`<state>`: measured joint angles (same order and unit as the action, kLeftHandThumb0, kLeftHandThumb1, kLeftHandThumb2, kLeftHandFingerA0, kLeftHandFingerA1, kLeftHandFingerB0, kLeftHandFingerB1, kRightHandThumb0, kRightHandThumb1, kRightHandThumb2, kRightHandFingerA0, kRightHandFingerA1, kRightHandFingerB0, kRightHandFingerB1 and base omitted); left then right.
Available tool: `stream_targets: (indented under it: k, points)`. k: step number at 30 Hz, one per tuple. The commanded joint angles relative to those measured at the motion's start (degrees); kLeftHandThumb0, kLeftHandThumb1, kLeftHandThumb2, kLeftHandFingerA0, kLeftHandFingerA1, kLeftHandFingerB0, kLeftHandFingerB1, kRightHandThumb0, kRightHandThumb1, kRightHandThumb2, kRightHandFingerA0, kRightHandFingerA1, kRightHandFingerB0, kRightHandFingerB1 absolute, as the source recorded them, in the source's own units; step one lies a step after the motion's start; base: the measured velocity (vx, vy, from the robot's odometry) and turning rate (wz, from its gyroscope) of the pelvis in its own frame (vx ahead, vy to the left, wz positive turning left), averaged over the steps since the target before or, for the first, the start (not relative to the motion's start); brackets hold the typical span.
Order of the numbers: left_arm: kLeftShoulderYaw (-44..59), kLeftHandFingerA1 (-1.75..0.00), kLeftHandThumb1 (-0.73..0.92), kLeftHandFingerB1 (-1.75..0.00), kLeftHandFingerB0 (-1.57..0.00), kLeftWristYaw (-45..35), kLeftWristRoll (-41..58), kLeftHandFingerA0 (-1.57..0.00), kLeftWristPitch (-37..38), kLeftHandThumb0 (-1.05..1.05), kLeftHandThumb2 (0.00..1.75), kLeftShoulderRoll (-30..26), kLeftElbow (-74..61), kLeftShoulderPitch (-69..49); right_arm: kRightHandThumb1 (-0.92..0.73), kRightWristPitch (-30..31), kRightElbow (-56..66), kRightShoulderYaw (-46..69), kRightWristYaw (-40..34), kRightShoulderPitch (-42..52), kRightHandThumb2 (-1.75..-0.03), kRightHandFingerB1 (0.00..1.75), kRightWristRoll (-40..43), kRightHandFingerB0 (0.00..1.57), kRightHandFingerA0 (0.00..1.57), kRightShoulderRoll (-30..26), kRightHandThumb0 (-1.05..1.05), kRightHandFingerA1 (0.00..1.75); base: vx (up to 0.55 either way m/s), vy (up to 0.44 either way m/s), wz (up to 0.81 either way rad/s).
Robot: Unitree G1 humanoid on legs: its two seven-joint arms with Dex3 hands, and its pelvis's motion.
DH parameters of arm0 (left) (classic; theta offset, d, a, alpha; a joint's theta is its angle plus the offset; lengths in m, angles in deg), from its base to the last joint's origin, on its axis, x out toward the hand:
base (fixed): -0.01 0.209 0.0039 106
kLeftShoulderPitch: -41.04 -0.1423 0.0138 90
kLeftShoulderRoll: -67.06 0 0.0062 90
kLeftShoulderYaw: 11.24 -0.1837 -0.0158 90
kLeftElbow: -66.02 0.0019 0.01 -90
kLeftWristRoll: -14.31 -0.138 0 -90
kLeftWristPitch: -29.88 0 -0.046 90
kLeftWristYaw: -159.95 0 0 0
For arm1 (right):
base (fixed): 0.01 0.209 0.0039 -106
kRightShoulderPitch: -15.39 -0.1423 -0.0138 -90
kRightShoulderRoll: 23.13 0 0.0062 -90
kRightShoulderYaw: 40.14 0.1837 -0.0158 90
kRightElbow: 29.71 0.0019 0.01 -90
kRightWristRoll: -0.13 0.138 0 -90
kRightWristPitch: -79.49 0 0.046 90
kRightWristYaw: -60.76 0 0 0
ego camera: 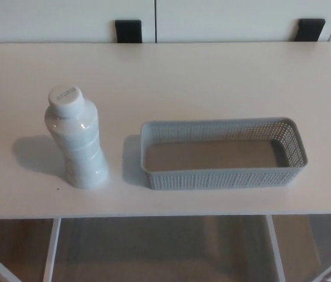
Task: The robot walk up to a desk on which a bottle is kept on the left hand side and a container is kept on the right hand side. The robot uses its left hand to pick up the bottle and places it in the container.
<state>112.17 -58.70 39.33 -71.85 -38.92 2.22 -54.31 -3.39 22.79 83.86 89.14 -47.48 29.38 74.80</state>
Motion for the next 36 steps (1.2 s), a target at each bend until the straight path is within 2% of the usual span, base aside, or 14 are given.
stream_targets:
  k: [1, 5, 6, 7, 8, 12, 14, 19, 24, 28, 30, 32, 33, 36]
  points:
    - [-13.7, -0.10, 0.36, -0.09, 0.00, 9.8, -9.1, 0.00, 3.4, -0.54, 0.70, 4.2, -13.1, 19.5, -0.33, 0.6, 4.9, -0.9, 0.1, 1.3, -0.82, 0.53, -0.7, 0.20, 0.52, -2.0, -0.12, 0.70, 0.00, -0.001, 0.07]
    - [-18.1, -0.16, 0.36, -0.15, 0.00, 11.5, -13.3, 0.00, 6.2, -0.56, 0.74, 6.9, -9.0, 20.8, -0.30, 1.3, 5.6, -0.8, -0.9, 1.4, -0.80, 0.54, -0.7, 0.22, 0.59, -2.0, -0.12, 0.72, 0.00, -0.001, 0.02]
    - [-19.1, -0.19, 0.44, -0.17, 0.00, 12.1, -14.1, 0.00, 6.2, -0.60, 0.55, 7.5, -8.5, 21.0, -0.31, 1.6, 6.6, -0.8, -1.2, 1.7, -0.81, 0.54, -0.6, 0.23, 0.57, -1.7, -0.12, 0.72, 0.00, 0.000, 0.00]
    - [-20.2, -0.12, 0.37, -0.11, 0.00, 12.5, -14.7, 0.00, 6.3, -0.59, 0.75, 8.1, -7.6, 21.4, -0.31, 1.8, 7.2, -1.0, -1.3, 1.7, -0.81, 0.54, -0.6, 0.22, 0.54, -1.7, -0.12, 0.71, 0.00, 0.000, 0.00]
    - [-21.1, -0.12, 0.37, -0.11, 0.00, 12.8, -15.3, 0.00, 6.5, -0.60, 0.75, 8.6, -6.5, 22.1, -0.33, 1.8, 7.6, -1.1, -1.0, 1.7, -0.82, 0.53, -0.6, 0.20, 0.50, -1.7, -0.12, 0.69, 0.00, 0.000, 0.00]
    - [-25.3, -0.06, 0.40, -0.05, 0.00, 13.6, -17.6, 0.00, 9.0, -0.65, 0.75, 10.5, -1.2, 24.0, -0.33, 1.7, 9.9, -1.6, 0.3, 2.5, -0.82, 0.52, -0.1, 0.17, 0.48, -1.2, -0.11, 0.69, 0.00, 0.000, 0.00]
    - [-26.3, -0.07, 0.40, -0.06, 0.00, 13.9, -18.0, 0.00, 9.4, -0.64, 0.75, 10.9, 0.1, 24.1, -0.31, 1.9, 10.7, -1.6, 0.0, 2.6, -0.81, 0.54, 0.1, 0.23, 0.60, -1.0, -0.13, 0.74, 0.00, 0.000, 0.00]
    - [-29.0, -0.08, 0.40, -0.07, 0.00, 14.8, -18.7, 0.00, 10.1, -0.65, 0.76, 11.6, 3.6, 24.8, -0.33, 2.8, 11.3, -2.1, -1.6, 2.1, -0.82, 0.53, -0.4, 0.20, 0.53, -1.2, -0.13, 0.70, 0.00, 0.000, 0.00]
    - [-29.6, -0.04, 0.41, -0.04, 0.00, 15.2, -18.7, 0.00, 11.7, -0.66, 0.75, 12.1, 5.6, 24.8, -0.33, 2.7, 11.0, -2.3, -2.0, 1.6, -0.82, 0.54, -0.6, 0.22, 0.55, -1.2, -0.12, 0.71, 0.00, 0.000, 0.00]
    - [-29.5, -0.10, 0.39, -0.09, 0.00, 15.4, -18.6, 0.00, 12.4, -0.65, 0.77, 12.1, 5.7, 23.8, -0.34, 2.7, 13.0, -2.7, -2.3, 2.3, -0.83, 0.54, -0.6, 0.22, 0.54, -0.7, -0.13, 0.71, 0.00, 0.000, 0.00]
    - [-29.4, -0.10, 0.39, -0.09, 0.00, 15.2, -18.5, 0.00, 12.9, -0.65, 0.77, 12.1, 5.9, 23.4, -0.32, 3.1, 13.9, -2.9, -2.8, 2.7, -0.82, 0.54, -0.6, 0.23, 0.61, -0.6, -0.14, 0.73, 0.00, 0.000, 0.00]
    - [-29.2, -0.12, 0.38, -0.11, 0.00, 14.8, -18.4, 0.00, 13.0, -0.63, 0.77, 11.9, 5.8, 22.7, -0.31, 3.0, 13.8, -2.9, -2.4, 2.4, -0.81, 0.53, -0.4, 0.21, 0.56, -0.8, -0.15, 0.71, 0.00, 0.000, 0.00]
    - [-29.2, -0.11, 0.38, -0.10, 0.00, 14.8, -18.4, 0.00, 12.9, -0.65, 0.70, 11.8, 5.5, 22.4, -0.31, 3.0, 13.8, -2.9, -2.1, 2.4, -0.81, 0.54, -0.3, 0.22, 0.55, -0.9, -0.15, 0.71, 0.00, 0.000, 0.00]
    - [-29.0, -0.13, 0.38, -0.13, 0.00, 14.5, -18.2, 0.00, 12.8, -0.61, 0.77, 11.7, 4.5, 21.5, -0.32, 4.0, 15.2, -3.0, -2.8, 2.4, -0.82, 0.54, 0.0, 0.23, 0.55, -0.8, -0.14, 0.71, 0.00, 0.000, 0.00]
